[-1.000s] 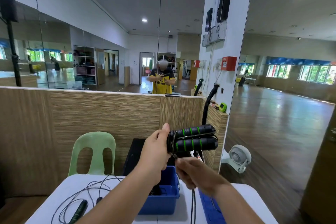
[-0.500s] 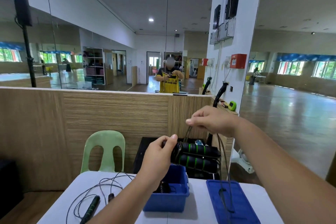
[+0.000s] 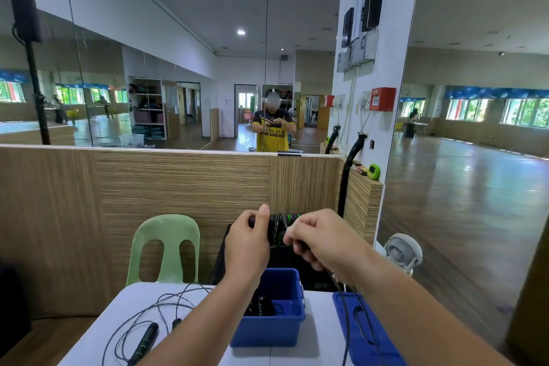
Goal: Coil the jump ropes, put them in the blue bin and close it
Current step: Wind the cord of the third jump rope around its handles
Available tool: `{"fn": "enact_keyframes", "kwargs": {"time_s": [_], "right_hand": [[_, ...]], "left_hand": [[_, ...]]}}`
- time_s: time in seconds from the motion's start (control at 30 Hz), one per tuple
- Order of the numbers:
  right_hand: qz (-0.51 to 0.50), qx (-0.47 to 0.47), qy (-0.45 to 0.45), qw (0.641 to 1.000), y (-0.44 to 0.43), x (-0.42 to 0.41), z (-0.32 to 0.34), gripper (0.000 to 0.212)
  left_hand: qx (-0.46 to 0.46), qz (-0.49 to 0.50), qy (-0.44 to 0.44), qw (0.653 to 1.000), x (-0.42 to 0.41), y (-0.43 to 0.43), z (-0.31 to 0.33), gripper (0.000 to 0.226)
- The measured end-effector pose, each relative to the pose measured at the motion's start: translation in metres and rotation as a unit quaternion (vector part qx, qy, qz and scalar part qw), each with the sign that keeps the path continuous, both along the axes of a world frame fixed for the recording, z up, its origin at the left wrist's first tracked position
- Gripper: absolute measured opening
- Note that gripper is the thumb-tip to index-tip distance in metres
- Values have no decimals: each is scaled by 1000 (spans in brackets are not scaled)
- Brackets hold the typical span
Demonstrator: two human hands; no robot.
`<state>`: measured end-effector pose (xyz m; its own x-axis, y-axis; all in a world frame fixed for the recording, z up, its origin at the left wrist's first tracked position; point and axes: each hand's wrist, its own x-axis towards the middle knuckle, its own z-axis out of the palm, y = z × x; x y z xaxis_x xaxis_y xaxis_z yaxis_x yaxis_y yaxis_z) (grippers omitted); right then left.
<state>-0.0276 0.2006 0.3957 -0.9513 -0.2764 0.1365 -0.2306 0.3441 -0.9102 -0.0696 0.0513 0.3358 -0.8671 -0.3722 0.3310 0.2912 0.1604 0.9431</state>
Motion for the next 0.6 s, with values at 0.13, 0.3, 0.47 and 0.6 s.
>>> {"fn": "enact_keyframes", "kwargs": {"time_s": [0.13, 0.3, 0.47, 0.6], "right_hand": [[4, -94, -29, 995, -14, 10, -30, 29], [-1, -165, -28, 986, -26, 15, -65, 32], [-23, -45, 105, 993, -25, 6, -89, 35], [26, 15, 86, 996, -8, -8, -96, 35]], "left_hand": [[11, 25, 2, 1000, -2, 4, 7, 49], [33, 30, -7, 999, -1, 9, 14, 54], [87, -4, -26, 996, 3, 9, 13, 57], [130, -45, -68, 988, 5, 5, 13, 52]]}}
